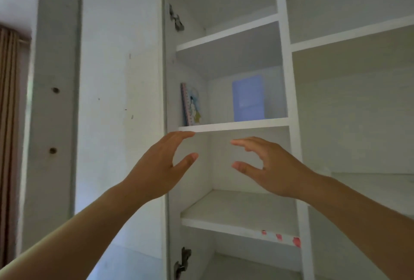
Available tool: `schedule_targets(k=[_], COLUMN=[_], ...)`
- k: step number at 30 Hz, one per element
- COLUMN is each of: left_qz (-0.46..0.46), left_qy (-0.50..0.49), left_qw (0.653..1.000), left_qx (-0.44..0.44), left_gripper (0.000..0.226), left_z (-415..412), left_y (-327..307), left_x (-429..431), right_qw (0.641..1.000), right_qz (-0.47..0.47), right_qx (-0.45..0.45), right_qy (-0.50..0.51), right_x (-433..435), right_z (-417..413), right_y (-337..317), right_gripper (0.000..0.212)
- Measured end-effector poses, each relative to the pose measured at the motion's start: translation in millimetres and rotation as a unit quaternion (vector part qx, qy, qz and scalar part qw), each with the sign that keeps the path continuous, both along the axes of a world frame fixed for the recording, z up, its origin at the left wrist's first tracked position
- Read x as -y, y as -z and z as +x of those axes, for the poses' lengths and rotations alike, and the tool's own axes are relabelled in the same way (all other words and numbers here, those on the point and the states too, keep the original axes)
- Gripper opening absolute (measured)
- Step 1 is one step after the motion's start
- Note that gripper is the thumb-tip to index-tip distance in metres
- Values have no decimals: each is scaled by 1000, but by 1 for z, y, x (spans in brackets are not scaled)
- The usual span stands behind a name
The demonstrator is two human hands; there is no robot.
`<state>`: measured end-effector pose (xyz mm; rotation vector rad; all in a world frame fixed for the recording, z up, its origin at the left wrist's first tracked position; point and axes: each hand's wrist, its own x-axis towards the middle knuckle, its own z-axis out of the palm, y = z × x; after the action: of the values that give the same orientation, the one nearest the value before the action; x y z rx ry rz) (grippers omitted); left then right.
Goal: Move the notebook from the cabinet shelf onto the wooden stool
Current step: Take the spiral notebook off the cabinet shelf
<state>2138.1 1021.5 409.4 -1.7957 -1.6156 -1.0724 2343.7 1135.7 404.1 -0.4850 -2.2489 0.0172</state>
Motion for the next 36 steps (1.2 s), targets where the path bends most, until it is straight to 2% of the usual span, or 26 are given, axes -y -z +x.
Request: schedule_targets(k=[7,12,22,29,36], left_qz=[-12,-17,21,44,40], left_qy=[-69,-108,-97,-50,-19], left_qw=[997,993,994,997,999], left_qx=[-29,-45,-51,-44,-21], left_gripper=[50,52,52,49,45], left_z=[1,-10,-51,-67,-80], left_y=[-17,-34,-60,-85,-88], left_x=[-39,-62,-121,-168,-222], right_qw=[999,996,991,994,998], right_qz=[43,42,59,77,51], right_qx=[19,-27,-64,-60,-35], right_qy=[-13,-74,-97,-43,-6], right_x=[-48,-73,-118,-167,-225], right_z=[1,-22,-83,-120,-153], right_y=[-27,-48,-96,-146,-200], right_gripper=[53,45,46,48,48])
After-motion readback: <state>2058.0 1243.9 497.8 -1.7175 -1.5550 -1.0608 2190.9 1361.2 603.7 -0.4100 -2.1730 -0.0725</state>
